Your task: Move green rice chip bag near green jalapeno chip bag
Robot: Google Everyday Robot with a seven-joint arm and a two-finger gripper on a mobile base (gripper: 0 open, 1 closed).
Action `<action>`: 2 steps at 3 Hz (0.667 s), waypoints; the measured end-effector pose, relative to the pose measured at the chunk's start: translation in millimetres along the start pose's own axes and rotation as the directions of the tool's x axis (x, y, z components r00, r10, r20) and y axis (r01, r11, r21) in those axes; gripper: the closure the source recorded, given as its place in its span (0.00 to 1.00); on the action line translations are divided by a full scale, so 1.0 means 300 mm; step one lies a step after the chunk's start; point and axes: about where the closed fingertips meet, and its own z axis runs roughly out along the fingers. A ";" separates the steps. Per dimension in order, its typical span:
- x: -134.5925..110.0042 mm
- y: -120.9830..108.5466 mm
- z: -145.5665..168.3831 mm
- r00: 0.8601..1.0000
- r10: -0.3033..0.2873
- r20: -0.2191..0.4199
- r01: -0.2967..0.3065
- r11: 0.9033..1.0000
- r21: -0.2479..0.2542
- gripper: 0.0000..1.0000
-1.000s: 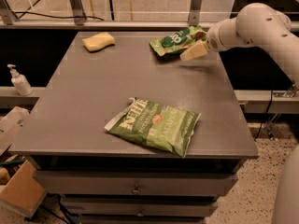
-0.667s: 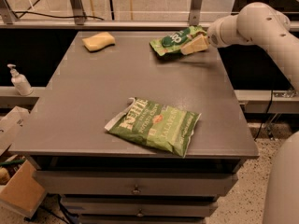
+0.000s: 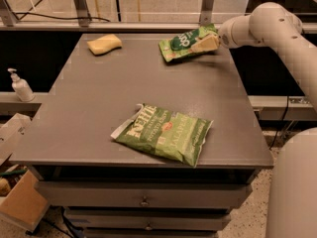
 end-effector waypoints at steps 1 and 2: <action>0.036 0.017 0.015 1.000 0.015 -0.023 -0.016 0.999 -0.029 0.39; 0.067 0.021 -0.001 0.999 0.028 -0.042 -0.030 0.999 -0.039 0.64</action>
Offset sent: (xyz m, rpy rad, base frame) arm -0.0202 -0.0181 -0.0195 0.0130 0.0855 -0.0042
